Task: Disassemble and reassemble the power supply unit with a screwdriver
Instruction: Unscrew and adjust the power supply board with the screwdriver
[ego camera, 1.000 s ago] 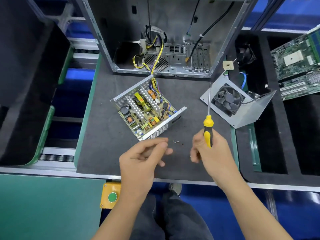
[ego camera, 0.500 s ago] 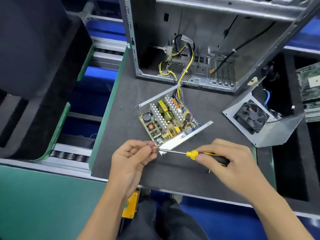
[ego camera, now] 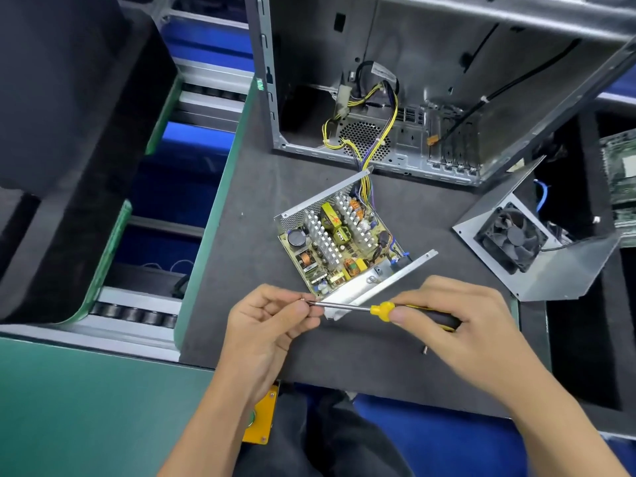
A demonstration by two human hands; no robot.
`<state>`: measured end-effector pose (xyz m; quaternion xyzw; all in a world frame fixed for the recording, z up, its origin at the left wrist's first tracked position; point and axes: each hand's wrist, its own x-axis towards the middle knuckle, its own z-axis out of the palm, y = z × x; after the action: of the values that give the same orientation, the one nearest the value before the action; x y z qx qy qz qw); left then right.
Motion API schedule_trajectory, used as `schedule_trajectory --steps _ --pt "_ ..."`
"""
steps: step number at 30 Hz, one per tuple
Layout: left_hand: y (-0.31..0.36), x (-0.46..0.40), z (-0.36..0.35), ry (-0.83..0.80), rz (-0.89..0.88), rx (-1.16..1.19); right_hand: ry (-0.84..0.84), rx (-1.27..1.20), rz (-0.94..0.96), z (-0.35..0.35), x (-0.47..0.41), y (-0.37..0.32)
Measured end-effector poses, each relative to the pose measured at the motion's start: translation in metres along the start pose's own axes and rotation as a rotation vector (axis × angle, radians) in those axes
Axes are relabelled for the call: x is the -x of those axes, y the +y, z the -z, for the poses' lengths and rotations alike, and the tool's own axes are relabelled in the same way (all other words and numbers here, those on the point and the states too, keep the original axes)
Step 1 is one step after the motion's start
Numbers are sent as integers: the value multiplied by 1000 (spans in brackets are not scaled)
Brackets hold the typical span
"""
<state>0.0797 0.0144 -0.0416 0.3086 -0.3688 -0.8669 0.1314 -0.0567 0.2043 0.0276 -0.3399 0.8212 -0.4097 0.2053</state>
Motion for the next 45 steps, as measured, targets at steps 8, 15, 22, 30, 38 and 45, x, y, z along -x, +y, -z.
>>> schedule_trajectory --steps 8,15,22,30,38,45 --pt "3 -6 0 -15 30 3 -10 51 46 2 -10 -6" --pt "5 -8 0 -19 45 97 6 -27 -29 -2 -14 -5" --pt "5 -9 0 -47 38 94 -10 -69 -78 0 -15 -6" --pt "7 -8 3 -58 48 71 -70 -69 -188 1 -15 -10" --pt "-1 -6 5 -38 67 78 -117 -70 -268 0 -15 -12" --pt "0 -10 8 -32 60 81 -122 -240 -295 2 -16 -9"
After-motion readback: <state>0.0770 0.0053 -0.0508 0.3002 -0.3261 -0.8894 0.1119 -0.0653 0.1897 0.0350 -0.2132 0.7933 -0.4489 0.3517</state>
